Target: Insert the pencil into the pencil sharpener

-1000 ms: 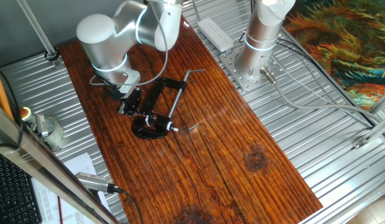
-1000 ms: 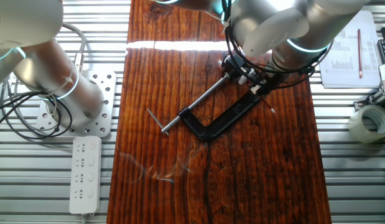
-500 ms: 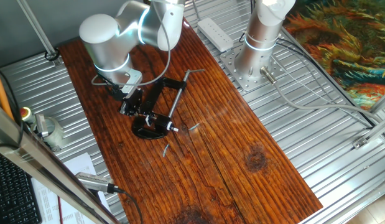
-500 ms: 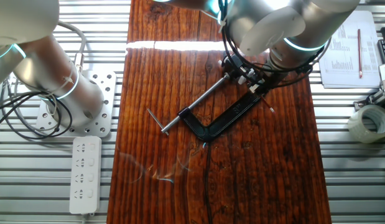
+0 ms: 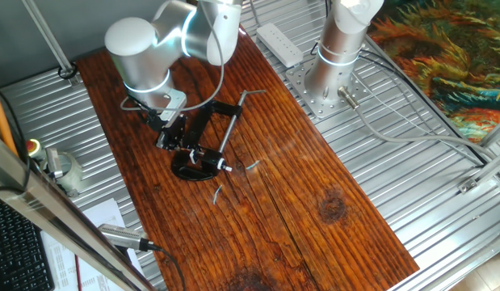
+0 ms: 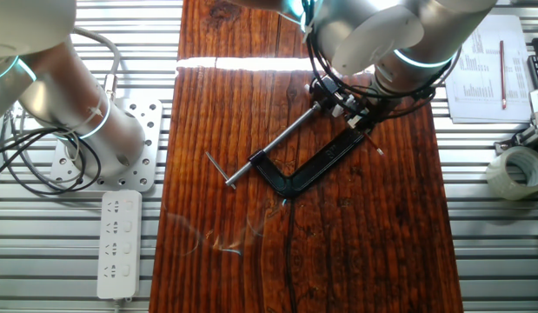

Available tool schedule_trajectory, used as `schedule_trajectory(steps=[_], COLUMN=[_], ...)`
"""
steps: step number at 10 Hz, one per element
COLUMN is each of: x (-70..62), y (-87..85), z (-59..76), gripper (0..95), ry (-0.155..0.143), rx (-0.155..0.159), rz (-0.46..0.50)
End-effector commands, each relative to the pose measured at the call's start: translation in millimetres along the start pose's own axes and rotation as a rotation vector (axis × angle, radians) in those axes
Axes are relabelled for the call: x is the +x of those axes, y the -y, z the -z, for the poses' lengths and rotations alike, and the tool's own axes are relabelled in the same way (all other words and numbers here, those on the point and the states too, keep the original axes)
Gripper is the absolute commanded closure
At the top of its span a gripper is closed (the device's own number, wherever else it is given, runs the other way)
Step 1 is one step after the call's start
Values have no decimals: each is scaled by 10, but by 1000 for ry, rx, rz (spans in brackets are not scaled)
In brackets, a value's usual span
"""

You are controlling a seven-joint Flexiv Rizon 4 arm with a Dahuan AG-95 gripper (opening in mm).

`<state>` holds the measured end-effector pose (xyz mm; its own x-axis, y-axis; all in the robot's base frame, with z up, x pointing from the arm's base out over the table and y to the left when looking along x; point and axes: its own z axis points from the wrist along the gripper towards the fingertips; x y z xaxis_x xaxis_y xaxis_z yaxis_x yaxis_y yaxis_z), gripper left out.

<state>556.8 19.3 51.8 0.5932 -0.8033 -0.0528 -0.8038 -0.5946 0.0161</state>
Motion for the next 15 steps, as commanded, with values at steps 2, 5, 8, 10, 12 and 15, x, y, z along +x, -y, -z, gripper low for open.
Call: schedule_trajectory(steps=[2,5,8,10,12,15], x=[-39,-46,-77,-103,-97,-106], y=[-7,-8,1,3,-10,-24], z=[5,22,16,7,46,57], gripper=[950,950,950,950,950,950], ry=[-5,-7,-6,-14,-42,-54], rx=[-6,-8,-6,-11,-31,-31], rz=[-2,-1,-6,-10,-10,-15])
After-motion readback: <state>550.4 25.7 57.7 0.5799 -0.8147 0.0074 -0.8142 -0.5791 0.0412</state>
